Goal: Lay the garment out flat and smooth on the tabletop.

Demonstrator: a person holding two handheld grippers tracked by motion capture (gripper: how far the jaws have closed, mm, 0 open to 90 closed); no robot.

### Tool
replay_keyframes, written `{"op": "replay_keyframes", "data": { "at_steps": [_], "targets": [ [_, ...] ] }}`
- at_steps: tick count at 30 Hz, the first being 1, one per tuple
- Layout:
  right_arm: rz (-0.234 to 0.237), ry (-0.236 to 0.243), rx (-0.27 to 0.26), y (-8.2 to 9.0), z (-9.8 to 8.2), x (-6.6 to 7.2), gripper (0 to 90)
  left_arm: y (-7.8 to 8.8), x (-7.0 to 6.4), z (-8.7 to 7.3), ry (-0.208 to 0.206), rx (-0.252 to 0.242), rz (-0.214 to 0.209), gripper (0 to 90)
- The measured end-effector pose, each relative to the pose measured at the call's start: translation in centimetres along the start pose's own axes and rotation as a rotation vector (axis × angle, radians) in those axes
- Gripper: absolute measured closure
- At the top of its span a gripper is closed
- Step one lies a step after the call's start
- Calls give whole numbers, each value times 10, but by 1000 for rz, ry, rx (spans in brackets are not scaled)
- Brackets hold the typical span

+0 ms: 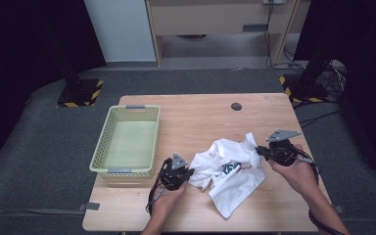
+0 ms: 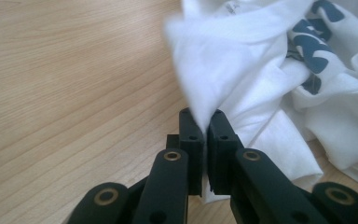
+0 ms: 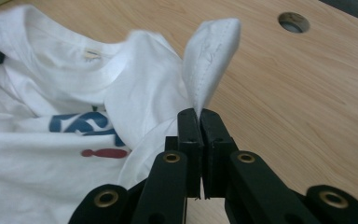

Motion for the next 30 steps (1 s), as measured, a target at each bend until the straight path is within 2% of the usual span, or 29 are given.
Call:
{"op": "replay_keyframes", "data": {
  "at_steps": [2,5,9,12,16,18,21,24,27,30],
  "targets": [
    [-15,-19,2,4,-7,-10,882,-2,2,0,11,4,6,866],
    [-32,-34,25,5,-21,-22,882,-4,1,0,-17,18,12,866],
    [-39,-75,41,4,-40,-34,882,-7,0,-4,-25,43,12,866],
    [-51,-91,57,3,-50,-42,882,-8,-1,-5,-41,54,20,866],
    [-62,-113,78,3,-60,-50,879,-9,-2,-8,-40,64,14,866],
    [-57,-124,91,2,-64,-51,836,-11,-5,-10,-61,88,5,865],
    [-68,-126,70,5,-56,-52,699,-14,-9,-13,-91,107,4,864],
    [-79,-111,36,13,-38,-52,575,-14,-9,-12,-94,107,2,861],
    [-70,-86,26,14,-23,-46,530,-15,-9,-13,-87,103,-1,857],
    [-58,-33,49,1,-14,-38,492,-15,-8,-13,-84,98,-3,852]
  ]
}}
Point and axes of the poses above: each handheld gripper's, and its own axes: y roughly backward along the jaws, z roughly out of its top, x roughly to its left, the point moved 10 cm from there along -y, roughly forward along the jaws, and after that the axes turned 14 degrees about -y, right-handed, at the moved point
